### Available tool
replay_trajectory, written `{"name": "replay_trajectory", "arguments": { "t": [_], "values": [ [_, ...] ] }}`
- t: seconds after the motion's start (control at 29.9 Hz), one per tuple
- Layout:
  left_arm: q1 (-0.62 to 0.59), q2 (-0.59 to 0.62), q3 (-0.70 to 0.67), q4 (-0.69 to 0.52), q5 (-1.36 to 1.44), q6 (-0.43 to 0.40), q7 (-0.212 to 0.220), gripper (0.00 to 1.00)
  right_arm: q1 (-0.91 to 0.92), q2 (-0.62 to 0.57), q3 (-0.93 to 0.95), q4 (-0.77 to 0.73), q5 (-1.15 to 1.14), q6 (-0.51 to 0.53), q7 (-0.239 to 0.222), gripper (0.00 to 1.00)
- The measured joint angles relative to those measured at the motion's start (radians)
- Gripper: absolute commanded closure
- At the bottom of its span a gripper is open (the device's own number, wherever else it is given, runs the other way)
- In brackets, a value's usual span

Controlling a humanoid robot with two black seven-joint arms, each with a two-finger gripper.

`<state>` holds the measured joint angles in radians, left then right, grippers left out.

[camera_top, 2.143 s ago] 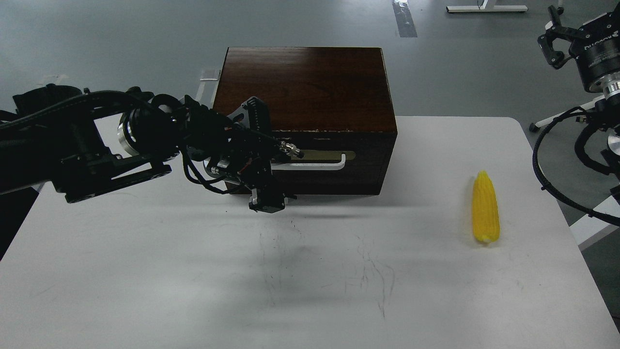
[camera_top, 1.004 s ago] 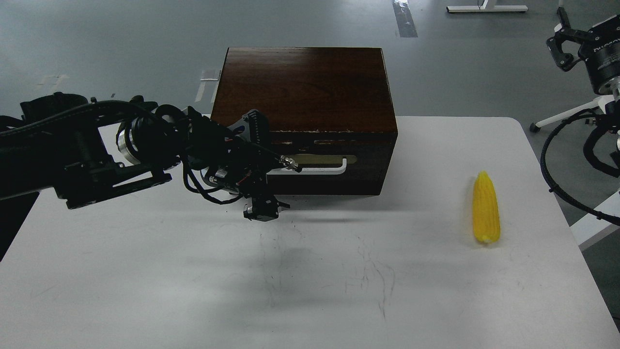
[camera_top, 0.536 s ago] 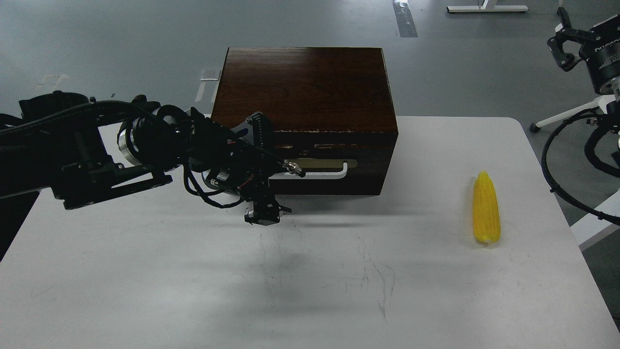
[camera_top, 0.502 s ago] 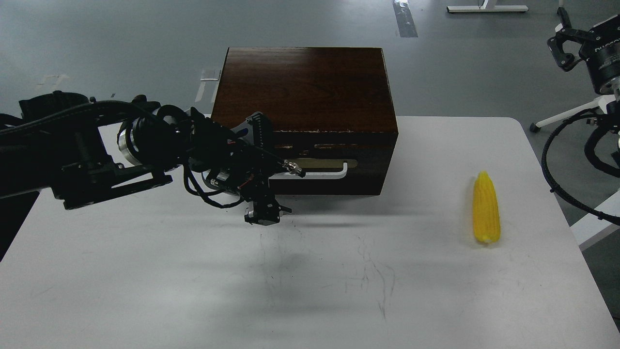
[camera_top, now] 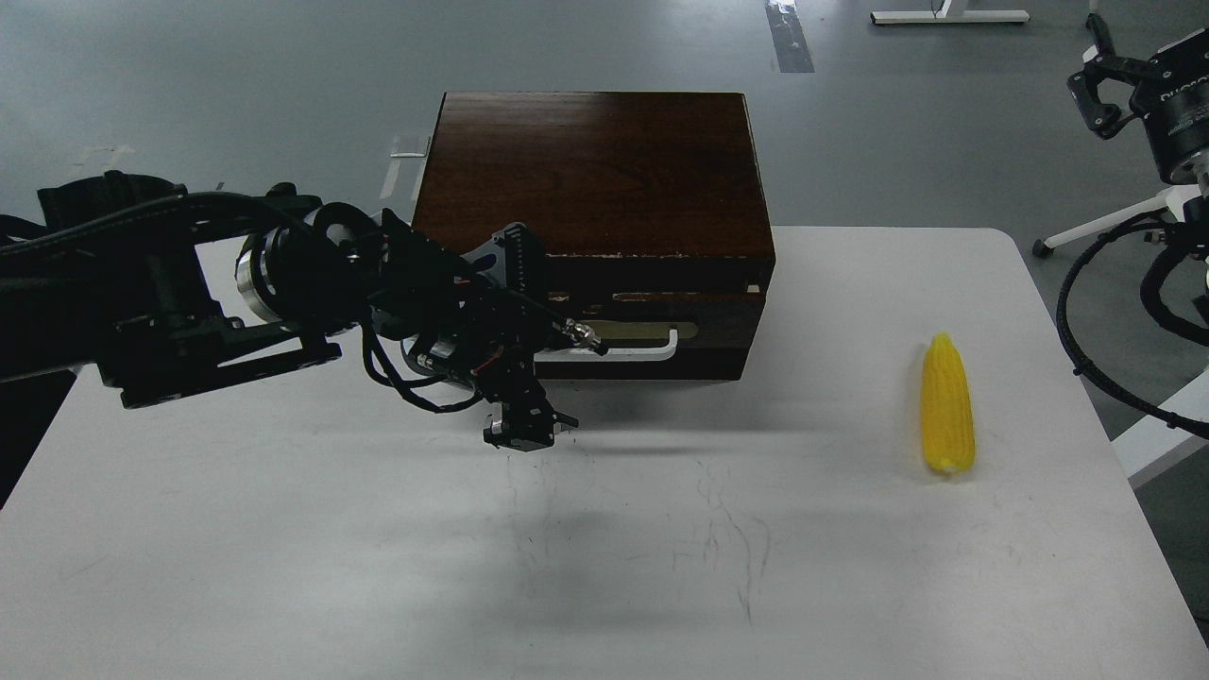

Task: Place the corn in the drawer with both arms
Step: 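Pull the drawer toward the robot with the left gripper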

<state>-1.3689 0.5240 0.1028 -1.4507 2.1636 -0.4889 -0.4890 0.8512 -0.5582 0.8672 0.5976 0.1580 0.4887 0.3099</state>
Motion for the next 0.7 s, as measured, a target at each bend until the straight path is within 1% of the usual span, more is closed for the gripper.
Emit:
{"name": "replay_trajectory", "arguments": {
  "t": [0.6,0.7],
  "values": [
    [0.0,-0.002,-0.006,-0.043,-0.031,0.0,0.001,0.17,-0.001,0.0,-0.004,-0.002,0.0,0.0,0.0,0.0],
    [-0.007,-0.009,-0.007,-0.055,-0.052,0.0,0.0,0.14,-0.001,0.0,-0.004,-0.002,0.0,0.0,0.0,0.0]
  ]
}}
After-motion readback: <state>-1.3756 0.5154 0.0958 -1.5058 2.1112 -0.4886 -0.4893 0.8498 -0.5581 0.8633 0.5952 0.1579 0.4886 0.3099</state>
